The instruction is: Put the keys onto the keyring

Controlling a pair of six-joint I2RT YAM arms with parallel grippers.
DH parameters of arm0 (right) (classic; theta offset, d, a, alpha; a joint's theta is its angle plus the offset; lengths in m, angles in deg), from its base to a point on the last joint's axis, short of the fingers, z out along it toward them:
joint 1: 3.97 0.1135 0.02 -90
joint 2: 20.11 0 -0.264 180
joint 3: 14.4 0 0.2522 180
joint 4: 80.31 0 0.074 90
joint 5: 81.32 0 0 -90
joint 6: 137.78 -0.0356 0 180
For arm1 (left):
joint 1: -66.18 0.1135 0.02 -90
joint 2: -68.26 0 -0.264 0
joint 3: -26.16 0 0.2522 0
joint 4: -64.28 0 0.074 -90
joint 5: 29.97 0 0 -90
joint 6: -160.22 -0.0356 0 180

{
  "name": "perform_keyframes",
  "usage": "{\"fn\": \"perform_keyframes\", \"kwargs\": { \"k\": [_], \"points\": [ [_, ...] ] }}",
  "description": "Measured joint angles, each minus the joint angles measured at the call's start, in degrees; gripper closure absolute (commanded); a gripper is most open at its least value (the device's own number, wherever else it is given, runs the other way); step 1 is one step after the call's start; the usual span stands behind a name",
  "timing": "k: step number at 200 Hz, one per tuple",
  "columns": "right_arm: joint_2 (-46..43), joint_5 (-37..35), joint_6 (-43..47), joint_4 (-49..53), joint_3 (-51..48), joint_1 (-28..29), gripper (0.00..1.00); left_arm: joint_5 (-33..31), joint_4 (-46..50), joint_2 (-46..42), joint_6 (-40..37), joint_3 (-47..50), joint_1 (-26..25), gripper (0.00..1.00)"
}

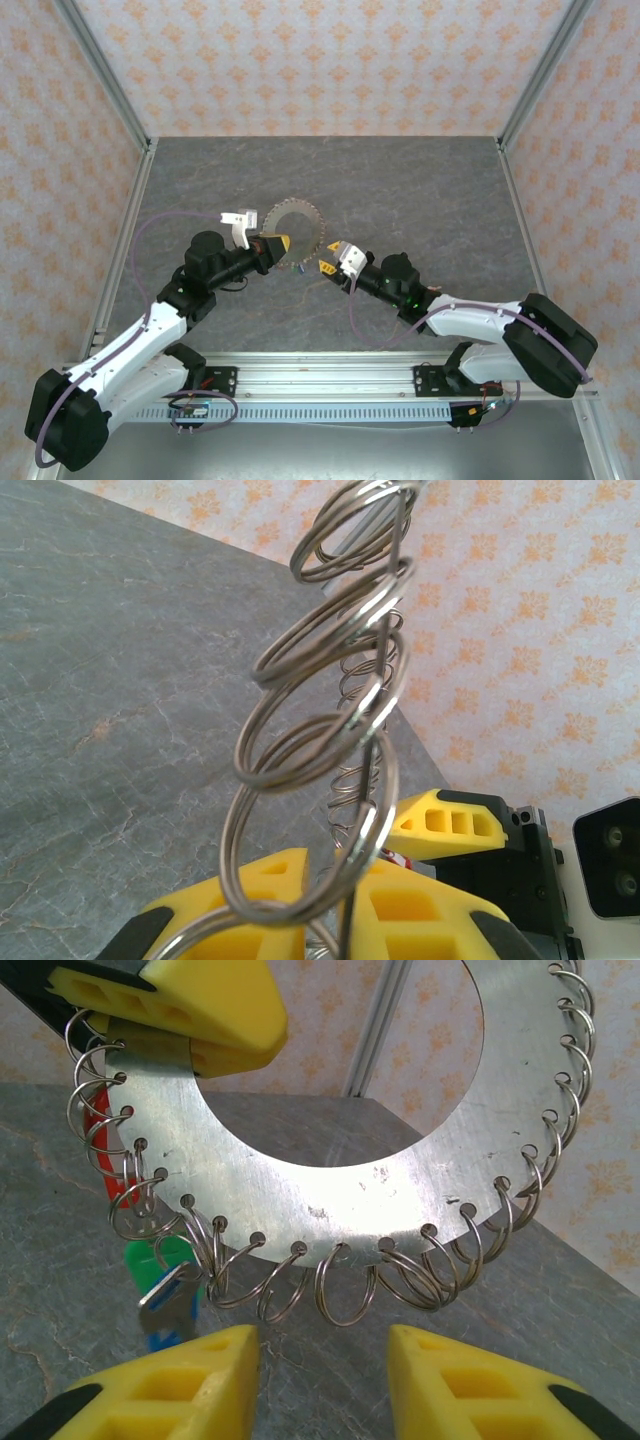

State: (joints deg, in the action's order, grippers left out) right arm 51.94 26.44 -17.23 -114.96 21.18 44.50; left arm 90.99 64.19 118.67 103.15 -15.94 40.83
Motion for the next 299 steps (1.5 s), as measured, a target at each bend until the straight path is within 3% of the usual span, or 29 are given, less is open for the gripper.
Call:
{"fn": "perform_keyframes", "kwargs": {
  "k": [299],
  "points": [
    [-4.8, 2.4, 0.0, 4.8, 0.0, 0.0, 0.59, -1.4, 0.8, 2.6, 1.8, 0.0, 0.0, 1.00]
  ]
}}
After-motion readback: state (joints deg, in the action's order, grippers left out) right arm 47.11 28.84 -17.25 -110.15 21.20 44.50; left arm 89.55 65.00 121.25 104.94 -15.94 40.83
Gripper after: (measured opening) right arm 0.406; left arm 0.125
